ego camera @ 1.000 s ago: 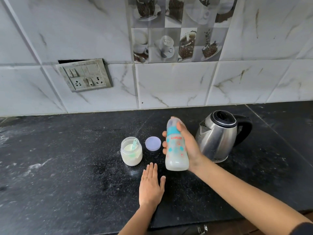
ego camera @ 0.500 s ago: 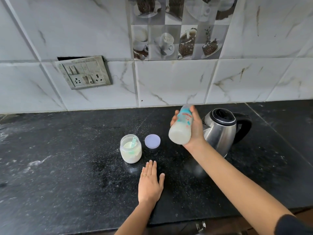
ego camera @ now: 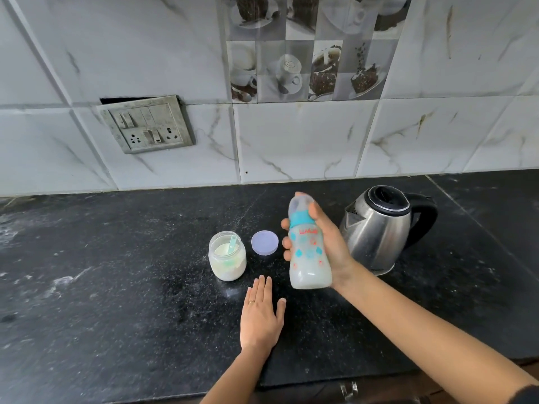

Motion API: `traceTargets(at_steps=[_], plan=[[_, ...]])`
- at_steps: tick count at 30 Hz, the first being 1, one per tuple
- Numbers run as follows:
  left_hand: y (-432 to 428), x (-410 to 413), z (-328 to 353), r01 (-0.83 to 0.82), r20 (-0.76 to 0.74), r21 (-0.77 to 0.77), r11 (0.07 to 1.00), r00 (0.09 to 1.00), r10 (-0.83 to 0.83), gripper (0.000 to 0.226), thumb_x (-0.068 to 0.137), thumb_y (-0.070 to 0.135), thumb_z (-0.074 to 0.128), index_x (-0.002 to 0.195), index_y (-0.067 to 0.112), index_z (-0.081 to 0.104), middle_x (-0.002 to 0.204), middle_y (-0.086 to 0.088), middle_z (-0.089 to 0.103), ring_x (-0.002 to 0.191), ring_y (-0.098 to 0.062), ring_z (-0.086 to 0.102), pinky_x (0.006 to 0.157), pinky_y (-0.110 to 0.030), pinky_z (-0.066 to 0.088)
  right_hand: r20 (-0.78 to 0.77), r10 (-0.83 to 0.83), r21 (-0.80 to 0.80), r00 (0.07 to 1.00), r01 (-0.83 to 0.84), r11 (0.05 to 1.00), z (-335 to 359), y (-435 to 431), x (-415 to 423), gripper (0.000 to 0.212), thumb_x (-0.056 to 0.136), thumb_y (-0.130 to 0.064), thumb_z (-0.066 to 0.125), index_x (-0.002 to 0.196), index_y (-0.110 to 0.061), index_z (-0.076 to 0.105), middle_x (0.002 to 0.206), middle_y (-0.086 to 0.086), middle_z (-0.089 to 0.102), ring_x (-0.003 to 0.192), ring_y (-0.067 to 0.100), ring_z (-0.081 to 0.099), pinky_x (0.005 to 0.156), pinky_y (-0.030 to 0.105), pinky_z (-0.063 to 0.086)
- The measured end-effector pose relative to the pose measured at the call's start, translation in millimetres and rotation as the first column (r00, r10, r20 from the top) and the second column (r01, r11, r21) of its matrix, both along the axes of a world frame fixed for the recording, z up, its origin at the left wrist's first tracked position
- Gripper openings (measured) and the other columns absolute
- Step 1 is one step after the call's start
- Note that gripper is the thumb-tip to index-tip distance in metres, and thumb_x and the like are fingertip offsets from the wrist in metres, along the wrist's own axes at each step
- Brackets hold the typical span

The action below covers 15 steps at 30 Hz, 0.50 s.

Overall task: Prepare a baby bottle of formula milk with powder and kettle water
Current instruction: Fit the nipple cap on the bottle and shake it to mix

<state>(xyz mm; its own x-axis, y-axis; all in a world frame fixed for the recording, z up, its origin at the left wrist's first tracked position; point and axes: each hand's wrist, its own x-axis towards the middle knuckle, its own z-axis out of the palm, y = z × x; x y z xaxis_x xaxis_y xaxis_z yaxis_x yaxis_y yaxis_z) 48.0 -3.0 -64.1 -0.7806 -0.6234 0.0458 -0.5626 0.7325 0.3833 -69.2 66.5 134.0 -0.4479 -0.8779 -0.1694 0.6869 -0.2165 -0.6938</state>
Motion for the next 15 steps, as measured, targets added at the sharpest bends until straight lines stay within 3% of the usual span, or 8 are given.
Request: traceTargets(at_steps=[4,7,10,12,15], plan=[[0,-1,0,0.0,-0.002,-0.008,1.0,1.0,0.0,0.083,0.082,0.06,-0.005,0.151,0.016,0.011,0.159,0.0,0.008,0.146,-0.011,0.001,0.112,-0.022,-0.012,0.249,-0.189,0.014,0.95,0.192,0.981,11,-9,-27,0.032,0.086,-0.044,0.056,0.09,-0.012,0.057,0.075,0.004,0.061,0.049,0.018,0.06,0.048,0.024,0.052],[-1,-1,-4,-0.006,0.0,-0.005,1.0,1.0,0.006,0.083,0.083,0.06,-0.003,0.151,0.016,0.013,0.159,0.0,0.01,0.146,-0.01,0.002,0.113,-0.023,-0.01,0.189,-0.111,0.019,0.976,0.11,0.994,3,1,-15,0.033,0.083,-0.044,0.057,0.085,-0.013,0.068,0.079,0.004,0.06,0.051,0.018,0.059,0.047,0.026,0.052],[0,-1,-5,-0.013,-0.012,0.005,1.0,1.0,0.013,0.082,0.084,0.06,0.0,0.151,0.015,0.016,0.158,-0.001,0.012,0.146,-0.011,0.005,0.115,-0.024,-0.007,0.062,-0.034,-0.005,0.997,0.034,0.999,0,9,-2,0.029,0.082,-0.042,0.059,0.105,-0.025,0.064,0.082,0.007,0.062,0.054,0.021,0.059,0.049,0.029,0.052],[0,-1,-4,-0.004,0.002,-0.006,1.0,1.0,0.004,0.083,0.083,0.06,-0.003,0.151,0.016,0.013,0.159,-0.001,0.01,0.146,-0.011,0.003,0.115,-0.024,-0.008,0.164,-0.088,-0.03,0.983,0.094,0.995,5,1,-13,0.035,0.075,-0.042,0.067,0.096,-0.015,0.062,0.078,0.005,0.062,0.052,0.02,0.06,0.05,0.027,0.053],[-1,-1,-3,-0.005,0.009,-0.018,1.0,1.0,0.005,0.083,0.083,0.06,-0.006,0.151,0.016,0.011,0.159,0.0,0.008,0.146,-0.01,0.001,0.114,-0.023,-0.01,0.304,-0.183,0.01,0.935,0.189,0.982,9,-5,-25,0.037,0.08,-0.044,0.062,0.087,-0.008,0.058,0.073,0.004,0.062,0.05,0.017,0.061,0.048,0.023,0.053]])
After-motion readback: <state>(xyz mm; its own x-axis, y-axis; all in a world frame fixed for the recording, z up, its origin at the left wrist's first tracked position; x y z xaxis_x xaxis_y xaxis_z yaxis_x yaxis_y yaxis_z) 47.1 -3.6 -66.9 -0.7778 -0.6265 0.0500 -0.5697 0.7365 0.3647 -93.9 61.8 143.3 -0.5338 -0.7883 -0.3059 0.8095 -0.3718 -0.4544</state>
